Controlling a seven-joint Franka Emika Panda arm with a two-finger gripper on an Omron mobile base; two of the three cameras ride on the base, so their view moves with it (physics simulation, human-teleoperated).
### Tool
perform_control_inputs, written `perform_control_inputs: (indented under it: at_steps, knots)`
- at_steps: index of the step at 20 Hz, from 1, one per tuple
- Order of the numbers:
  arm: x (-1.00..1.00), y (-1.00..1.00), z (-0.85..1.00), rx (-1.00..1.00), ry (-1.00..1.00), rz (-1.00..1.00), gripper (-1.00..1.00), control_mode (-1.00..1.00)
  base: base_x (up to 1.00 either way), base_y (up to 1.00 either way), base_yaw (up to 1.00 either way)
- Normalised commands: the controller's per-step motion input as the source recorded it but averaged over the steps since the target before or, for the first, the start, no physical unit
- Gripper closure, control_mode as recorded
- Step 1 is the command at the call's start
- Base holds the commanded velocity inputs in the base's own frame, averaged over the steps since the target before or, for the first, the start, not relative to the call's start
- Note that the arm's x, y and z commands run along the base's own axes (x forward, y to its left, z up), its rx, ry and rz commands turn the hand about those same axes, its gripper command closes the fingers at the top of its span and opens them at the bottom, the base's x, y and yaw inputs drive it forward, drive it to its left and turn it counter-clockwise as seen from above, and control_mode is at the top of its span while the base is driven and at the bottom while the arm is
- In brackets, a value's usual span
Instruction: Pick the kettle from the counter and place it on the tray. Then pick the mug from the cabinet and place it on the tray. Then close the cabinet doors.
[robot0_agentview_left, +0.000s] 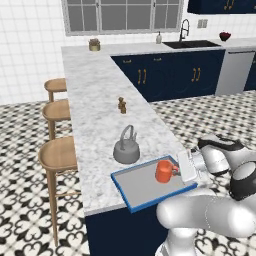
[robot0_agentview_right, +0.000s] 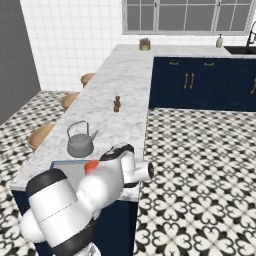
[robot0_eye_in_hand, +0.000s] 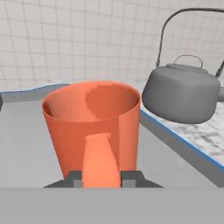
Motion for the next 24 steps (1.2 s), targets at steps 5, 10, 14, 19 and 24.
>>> perform_control_inputs:
  at_steps: [5,10,14,19,24]
  knots:
    - [0.06,-0.15,-0.17,0.0,0.0,0.02,1.0,-1.0,0.0,0.0,0.0]
    - [0.0,-0.04,0.04,0.0,0.0,0.0,1.0,-1.0,0.0,0.0,0.0]
    - [0.0,0.1,0.09,-0.01,0.03,-0.04,1.0,-1.0,0.0,0.0,0.0]
    - [0.0,0.17,0.0,-0.06,0.06,-0.04,-1.0,-1.0,0.0,0.0,0.0]
    - [0.0,0.07,-0.02,-0.05,0.03,0.0,-1.0,-1.0,0.0,0.0,0.0]
